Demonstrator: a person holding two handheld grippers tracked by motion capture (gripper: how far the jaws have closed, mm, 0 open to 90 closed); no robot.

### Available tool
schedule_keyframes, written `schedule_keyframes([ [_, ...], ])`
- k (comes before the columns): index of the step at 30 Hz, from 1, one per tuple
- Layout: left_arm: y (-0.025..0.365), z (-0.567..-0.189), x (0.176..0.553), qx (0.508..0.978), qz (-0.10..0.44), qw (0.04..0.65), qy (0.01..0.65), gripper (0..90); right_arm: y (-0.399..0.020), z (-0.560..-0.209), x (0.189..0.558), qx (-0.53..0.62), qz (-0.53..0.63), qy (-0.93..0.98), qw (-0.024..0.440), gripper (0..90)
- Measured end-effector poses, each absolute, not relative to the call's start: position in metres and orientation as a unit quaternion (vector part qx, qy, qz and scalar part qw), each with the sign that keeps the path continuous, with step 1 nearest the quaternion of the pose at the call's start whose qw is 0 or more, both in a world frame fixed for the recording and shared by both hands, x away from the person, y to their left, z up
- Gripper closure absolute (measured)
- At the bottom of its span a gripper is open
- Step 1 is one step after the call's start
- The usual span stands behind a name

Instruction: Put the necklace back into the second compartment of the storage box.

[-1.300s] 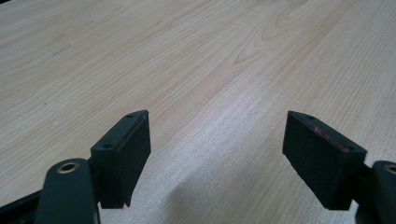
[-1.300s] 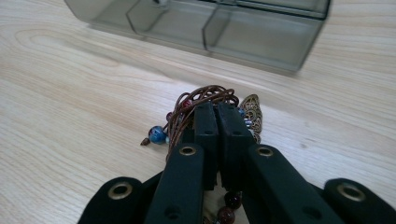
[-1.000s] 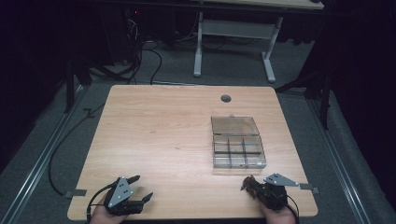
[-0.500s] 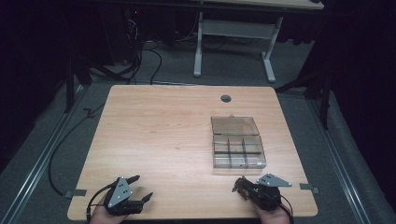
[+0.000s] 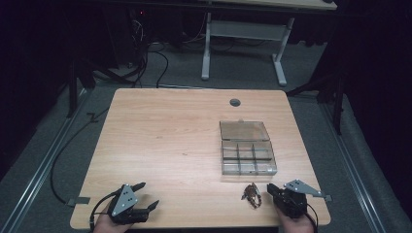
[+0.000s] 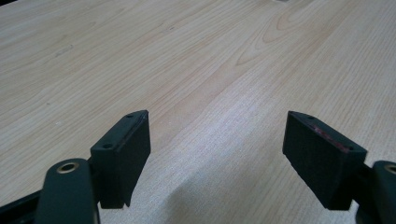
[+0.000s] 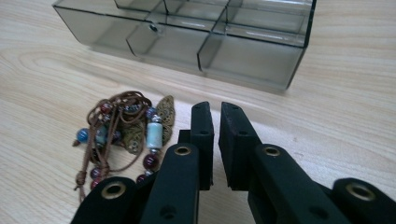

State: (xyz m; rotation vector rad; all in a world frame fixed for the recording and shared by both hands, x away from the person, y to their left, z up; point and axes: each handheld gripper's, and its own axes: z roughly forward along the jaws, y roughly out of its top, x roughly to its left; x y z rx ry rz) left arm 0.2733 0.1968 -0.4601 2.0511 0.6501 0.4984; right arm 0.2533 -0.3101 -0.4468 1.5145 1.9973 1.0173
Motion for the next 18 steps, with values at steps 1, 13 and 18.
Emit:
schedule_keyframes([
  [1, 0.197, -0.460, 0.273, 0.829, 0.202, 0.450, 0.263, 23.8, -0.310, -0.448, 0.254, 0.547, 0.365, 0.722, 0.214, 84.4],
  [13, 0.197, -0.460, 0.272, 0.832, 0.201, 0.450, 0.256, 23.9, -0.309, -0.439, 0.261, 0.566, 0.307, 0.742, 0.187, 79.6],
  [18, 0.197, -0.460, 0.272, 0.834, 0.200, 0.449, 0.251, 24.0, -0.307, -0.436, 0.265, 0.566, 0.282, 0.755, 0.173, 78.4],
])
